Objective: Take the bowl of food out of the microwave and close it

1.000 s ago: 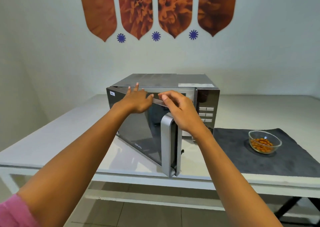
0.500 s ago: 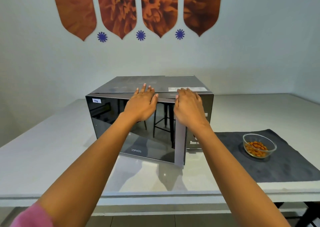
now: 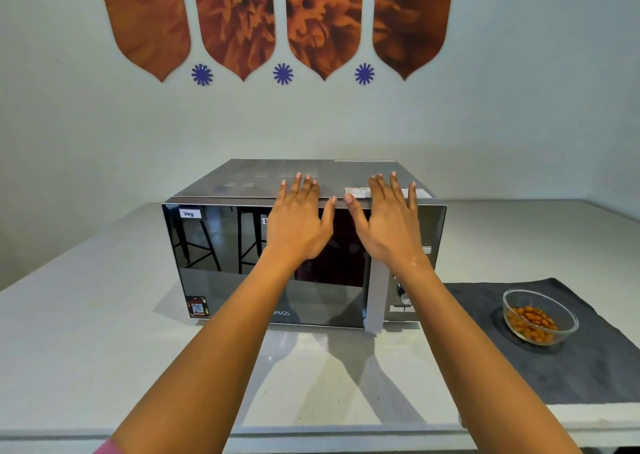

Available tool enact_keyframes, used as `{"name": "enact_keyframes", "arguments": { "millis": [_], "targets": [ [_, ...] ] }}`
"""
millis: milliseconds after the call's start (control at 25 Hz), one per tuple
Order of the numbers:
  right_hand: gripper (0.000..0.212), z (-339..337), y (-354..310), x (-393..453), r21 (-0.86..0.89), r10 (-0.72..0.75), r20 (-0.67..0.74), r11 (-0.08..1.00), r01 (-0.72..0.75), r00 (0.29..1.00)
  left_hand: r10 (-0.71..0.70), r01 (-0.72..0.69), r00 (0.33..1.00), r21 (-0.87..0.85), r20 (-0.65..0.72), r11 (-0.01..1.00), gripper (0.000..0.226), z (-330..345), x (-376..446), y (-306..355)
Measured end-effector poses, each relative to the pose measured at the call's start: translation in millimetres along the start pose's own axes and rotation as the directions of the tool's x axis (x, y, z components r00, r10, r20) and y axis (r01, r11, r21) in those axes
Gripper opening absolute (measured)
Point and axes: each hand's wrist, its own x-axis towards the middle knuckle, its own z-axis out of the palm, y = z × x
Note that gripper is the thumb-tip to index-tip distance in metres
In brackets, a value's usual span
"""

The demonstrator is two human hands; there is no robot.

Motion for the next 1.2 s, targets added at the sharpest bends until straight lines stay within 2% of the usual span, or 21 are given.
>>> {"name": "enact_keyframes", "arguments": {
  "millis": [280, 480, 680, 1000, 1080, 1200],
  "targets": [
    [0.099, 10, 6, 9, -0.066, 0.007, -0.062, 0.998, -0.012, 0.998, -0.026, 0.028, 0.999, 0.035, -0.044, 0.999, 0.073, 8, 5, 1],
    [0.085, 15, 7, 8, -0.044, 0.016, -0.146, 0.999, -0.023, 0.989, -0.028, 0.03, 0.999, 0.043, -0.047, 0.999, 0.074, 9, 6, 2],
    [0.077, 14, 5, 8, -0.047, 0.015, -0.148, 0.999, -0.023, 0.989, -0.027, 0.028, 0.999, 0.038, -0.047, 0.999, 0.075, 8, 5, 2],
    [0.062, 14, 3, 8, 0.101, 0.025, -0.168, 0.995, -0.008, 0.985, -0.04, 0.04, 0.999, -0.007, -0.034, 0.999, 0.075, 4, 2, 5],
    [0.061, 13, 0, 4, 0.164, 0.028, -0.204, 0.986, 0.006, 0.979, -0.02, 0.016, 0.996, -0.042, -0.087, 0.999, 0.073, 2, -5, 6],
    [0.064, 15, -1, 0, 0.173, 0.031, -0.259, 0.985, 0.014, 0.965, 0.017, -0.022, 0.968, -0.015, -0.251, 1.0, 0.071, 2, -21, 4]
  ]
}}
